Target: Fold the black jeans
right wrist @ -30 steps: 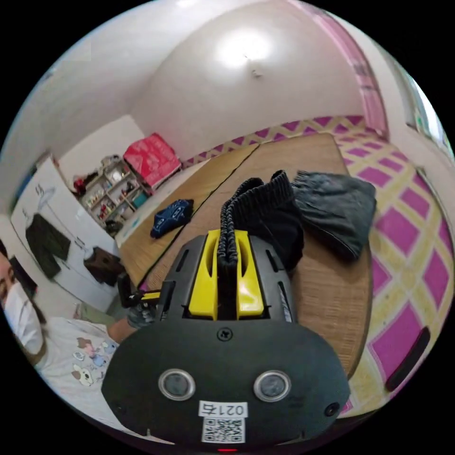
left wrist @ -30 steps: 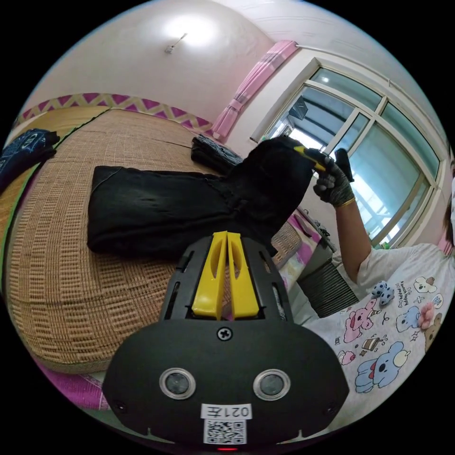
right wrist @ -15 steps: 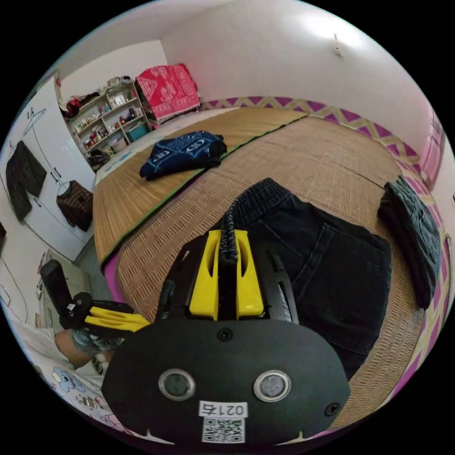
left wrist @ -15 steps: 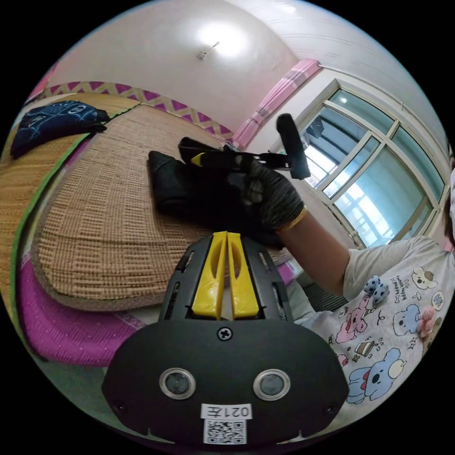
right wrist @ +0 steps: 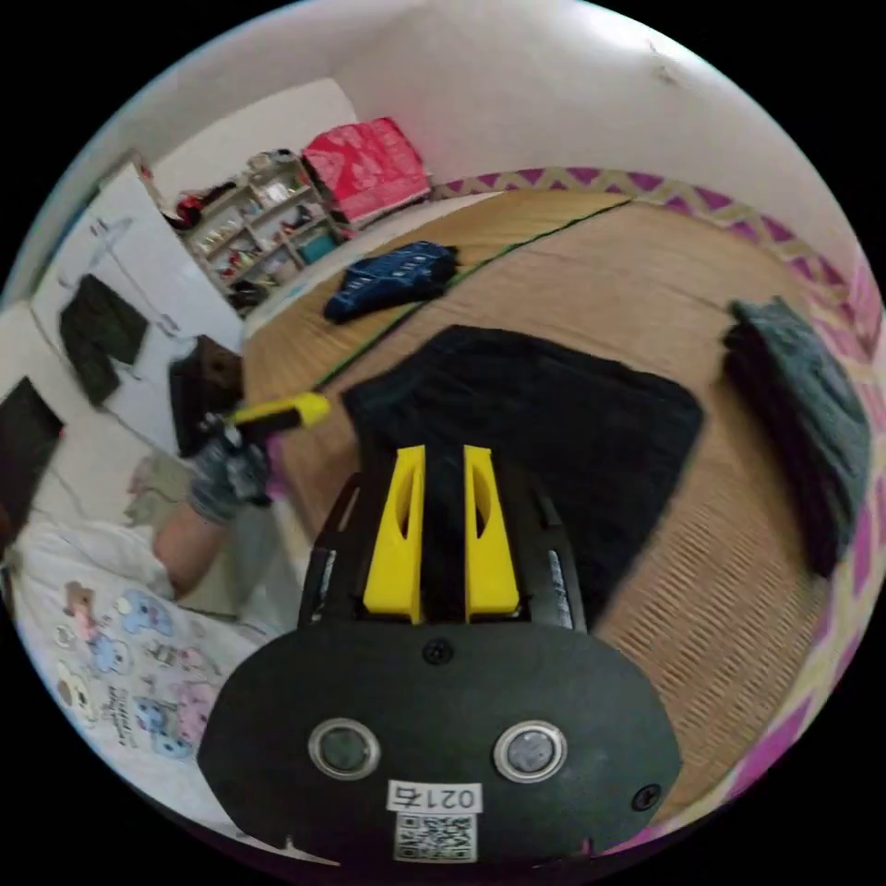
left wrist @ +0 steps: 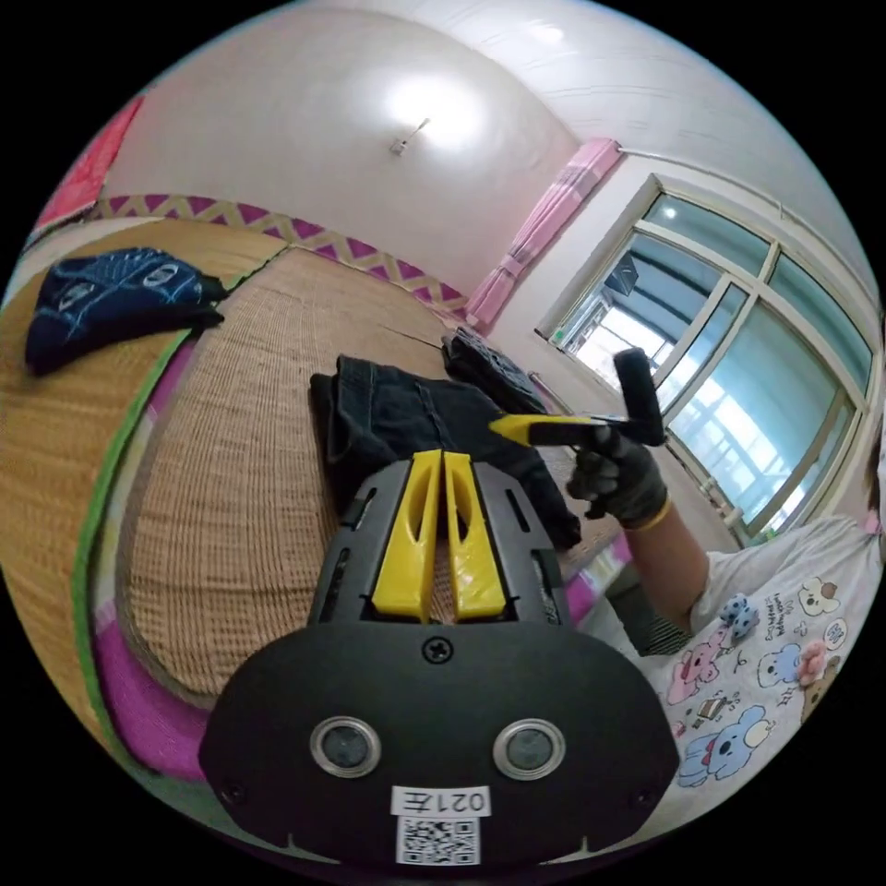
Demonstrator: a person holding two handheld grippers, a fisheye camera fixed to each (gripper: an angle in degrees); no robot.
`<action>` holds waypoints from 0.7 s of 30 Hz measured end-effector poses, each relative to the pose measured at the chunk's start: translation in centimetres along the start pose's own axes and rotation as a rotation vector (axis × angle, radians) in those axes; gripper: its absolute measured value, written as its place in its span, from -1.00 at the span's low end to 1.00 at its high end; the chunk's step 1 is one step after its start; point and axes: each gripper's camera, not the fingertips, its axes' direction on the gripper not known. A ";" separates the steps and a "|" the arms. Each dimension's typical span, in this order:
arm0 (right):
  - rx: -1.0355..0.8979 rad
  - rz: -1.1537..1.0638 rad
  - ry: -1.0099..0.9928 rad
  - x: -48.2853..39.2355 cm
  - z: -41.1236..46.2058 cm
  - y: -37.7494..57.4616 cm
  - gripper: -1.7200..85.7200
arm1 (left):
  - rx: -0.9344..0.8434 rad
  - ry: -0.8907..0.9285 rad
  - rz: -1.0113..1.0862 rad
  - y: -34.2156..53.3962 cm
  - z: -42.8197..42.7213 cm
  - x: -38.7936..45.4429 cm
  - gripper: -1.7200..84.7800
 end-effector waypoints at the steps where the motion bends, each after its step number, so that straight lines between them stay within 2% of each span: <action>1: -0.026 -0.004 0.104 0.7 -0.5 1.5 -0.83 | -0.017 -0.028 0.033 -1.4 1.0 -0.1 -0.97; 5: -0.248 -0.035 0.196 2.0 2.2 7.2 -0.91 | -0.205 -0.175 0.000 -3.2 5.5 -2.7 -0.98; 6: -0.251 -0.041 0.214 2.0 2.5 8.1 -0.92 | -0.275 -0.189 -0.017 -2.9 7.0 -3.8 -0.98; 8: -0.120 -0.008 0.199 2.3 1.7 10.4 -0.95 | -0.226 -0.140 -0.060 -2.5 6.9 -5.0 -0.98; 12: -0.158 0.032 0.184 2.7 0.0 10.2 -0.93 | -0.229 -0.173 -0.056 -3.6 7.4 -5.1 -0.98; 15: -0.075 0.057 0.170 3.3 -2.6 10.7 -0.82 | -0.219 -0.163 -0.061 -4.2 7.6 -5.6 -0.98; 17: -0.128 0.052 0.122 3.7 -1.6 11.3 -0.78 | -0.209 -0.152 -0.079 -4.5 7.7 -6.0 -0.98; 21: -0.142 -0.037 0.310 1.8 -1.5 12.2 -0.90 | -0.204 -0.156 -0.082 -5.5 8.1 -6.3 -0.98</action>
